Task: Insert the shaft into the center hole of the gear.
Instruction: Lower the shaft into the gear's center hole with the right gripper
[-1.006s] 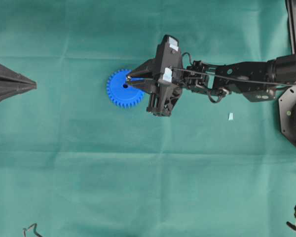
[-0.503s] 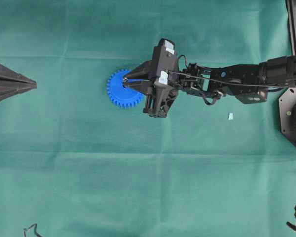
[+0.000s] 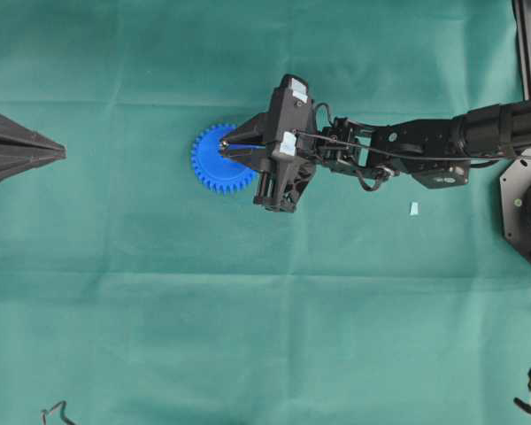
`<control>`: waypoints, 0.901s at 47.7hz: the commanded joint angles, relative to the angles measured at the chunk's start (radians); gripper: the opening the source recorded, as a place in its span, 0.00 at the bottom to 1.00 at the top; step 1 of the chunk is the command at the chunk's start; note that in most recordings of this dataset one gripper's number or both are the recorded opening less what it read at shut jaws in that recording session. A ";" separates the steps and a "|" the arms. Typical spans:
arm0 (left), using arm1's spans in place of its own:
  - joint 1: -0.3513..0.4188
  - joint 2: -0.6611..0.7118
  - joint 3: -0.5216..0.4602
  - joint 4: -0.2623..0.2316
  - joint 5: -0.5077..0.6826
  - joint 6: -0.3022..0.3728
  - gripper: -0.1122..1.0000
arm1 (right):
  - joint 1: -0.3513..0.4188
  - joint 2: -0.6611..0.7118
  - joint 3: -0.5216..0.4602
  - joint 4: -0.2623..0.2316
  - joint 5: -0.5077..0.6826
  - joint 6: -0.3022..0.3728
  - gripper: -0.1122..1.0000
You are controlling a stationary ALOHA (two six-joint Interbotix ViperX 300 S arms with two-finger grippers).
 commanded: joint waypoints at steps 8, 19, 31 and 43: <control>0.003 0.003 -0.028 0.005 -0.008 -0.002 0.10 | 0.005 0.023 -0.023 0.005 -0.018 0.003 0.25; 0.003 0.003 -0.028 0.005 -0.006 -0.002 0.10 | 0.006 0.023 -0.023 0.005 -0.015 0.003 0.25; 0.003 0.003 -0.028 0.005 -0.005 -0.002 0.10 | 0.006 0.023 -0.025 0.005 -0.008 0.003 0.25; 0.003 0.003 -0.028 0.005 -0.005 -0.002 0.10 | 0.008 0.012 -0.025 0.005 0.002 0.003 0.42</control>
